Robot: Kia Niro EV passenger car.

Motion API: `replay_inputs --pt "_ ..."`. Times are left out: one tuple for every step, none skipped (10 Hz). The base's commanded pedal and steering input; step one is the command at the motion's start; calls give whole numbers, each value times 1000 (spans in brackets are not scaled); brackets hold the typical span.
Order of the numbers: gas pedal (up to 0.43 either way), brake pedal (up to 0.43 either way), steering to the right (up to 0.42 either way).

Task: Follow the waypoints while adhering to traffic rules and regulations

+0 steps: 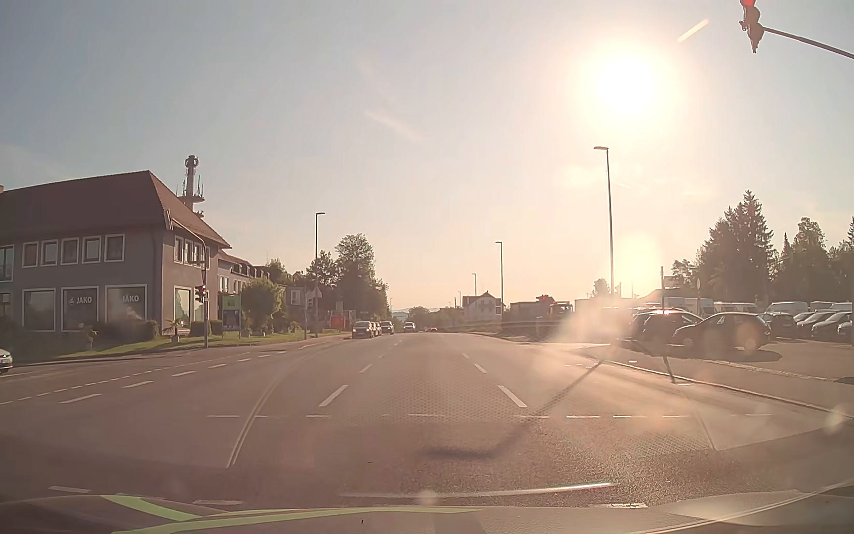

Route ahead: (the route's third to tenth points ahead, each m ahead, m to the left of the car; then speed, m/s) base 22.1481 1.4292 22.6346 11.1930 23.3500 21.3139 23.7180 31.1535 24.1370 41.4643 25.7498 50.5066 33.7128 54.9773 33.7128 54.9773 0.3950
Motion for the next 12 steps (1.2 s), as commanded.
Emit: replay_inputs --pt "0 268 0" --pt "0 274 0" --pt "0 280 0" --pt "0 274 0" --pt "0 280 0" --pt "0 280 0" --pt "0 280 0" --pt "0 287 0" --pt "0 280 0" --pt "0 280 0" --pt "0 280 0" --pt "0 280 0"
